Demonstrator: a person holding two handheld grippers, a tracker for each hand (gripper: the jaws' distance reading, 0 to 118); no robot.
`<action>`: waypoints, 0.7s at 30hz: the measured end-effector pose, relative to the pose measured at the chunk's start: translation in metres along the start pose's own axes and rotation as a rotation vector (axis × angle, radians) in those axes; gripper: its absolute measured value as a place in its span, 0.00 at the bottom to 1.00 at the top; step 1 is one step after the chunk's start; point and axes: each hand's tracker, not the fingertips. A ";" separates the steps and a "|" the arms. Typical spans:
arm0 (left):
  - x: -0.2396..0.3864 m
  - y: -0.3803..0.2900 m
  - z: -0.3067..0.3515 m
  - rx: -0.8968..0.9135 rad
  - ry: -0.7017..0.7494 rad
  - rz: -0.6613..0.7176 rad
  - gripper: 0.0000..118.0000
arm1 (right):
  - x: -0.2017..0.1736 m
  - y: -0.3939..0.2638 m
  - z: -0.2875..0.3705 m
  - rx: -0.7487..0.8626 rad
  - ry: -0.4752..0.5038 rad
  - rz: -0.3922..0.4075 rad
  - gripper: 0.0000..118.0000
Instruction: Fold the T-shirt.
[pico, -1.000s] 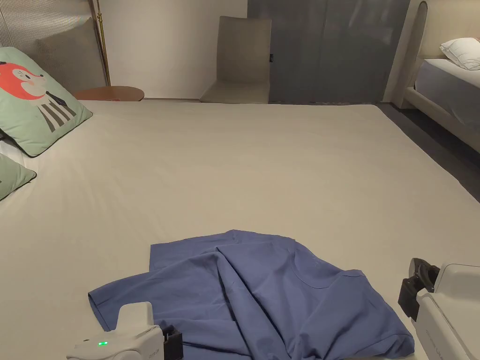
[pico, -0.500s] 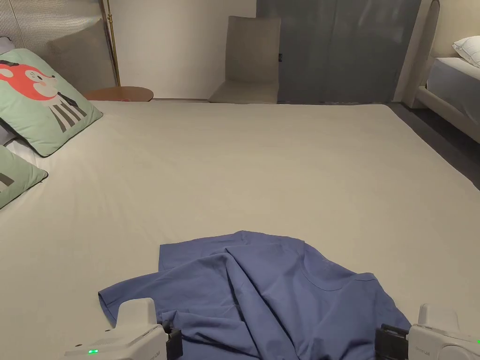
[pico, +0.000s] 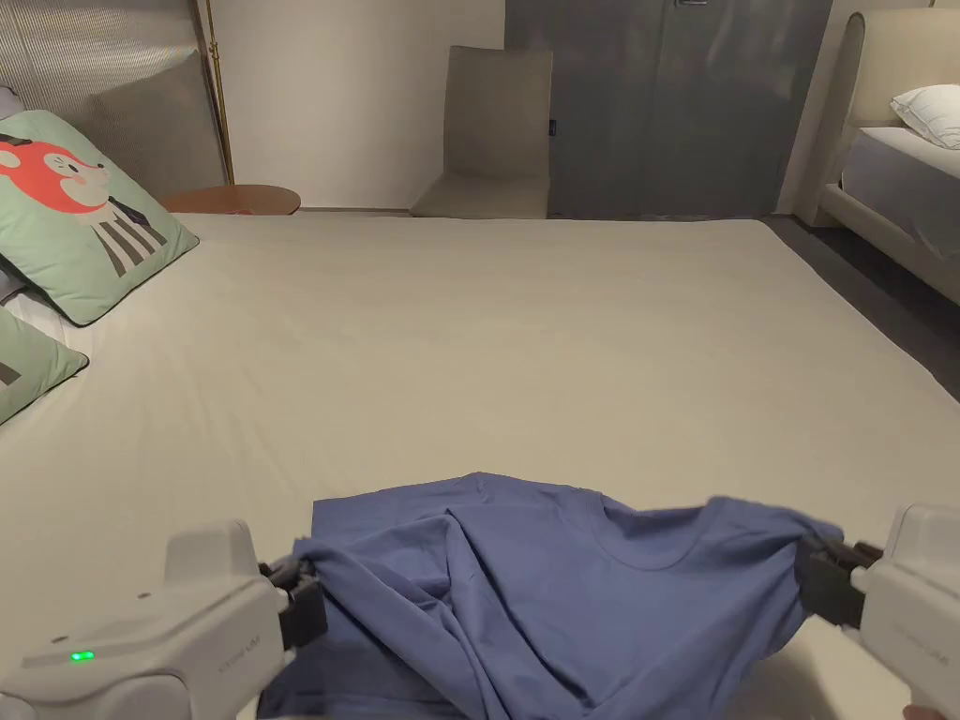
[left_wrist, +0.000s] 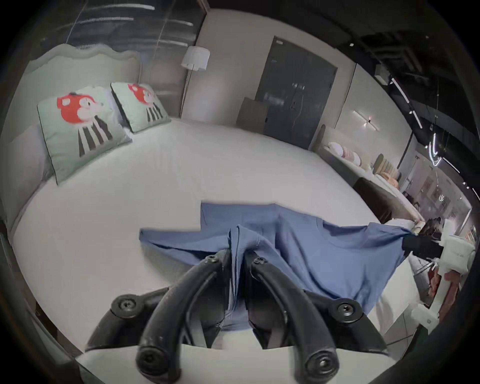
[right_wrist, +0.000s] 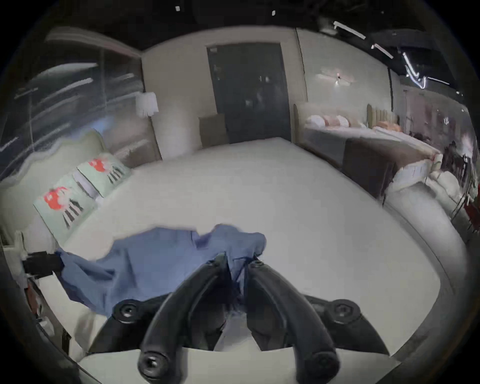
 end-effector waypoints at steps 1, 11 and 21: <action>0.000 0.014 0.011 0.044 -0.003 0.001 0.06 | -0.002 0.015 0.013 0.060 0.016 -0.014 0.09; -0.001 0.099 0.095 0.311 -0.033 -0.002 0.06 | -0.011 0.085 0.099 0.441 0.058 -0.075 0.09; 0.020 0.158 0.129 0.426 -0.084 -0.024 0.06 | -0.021 0.135 0.135 0.594 0.111 -0.085 0.09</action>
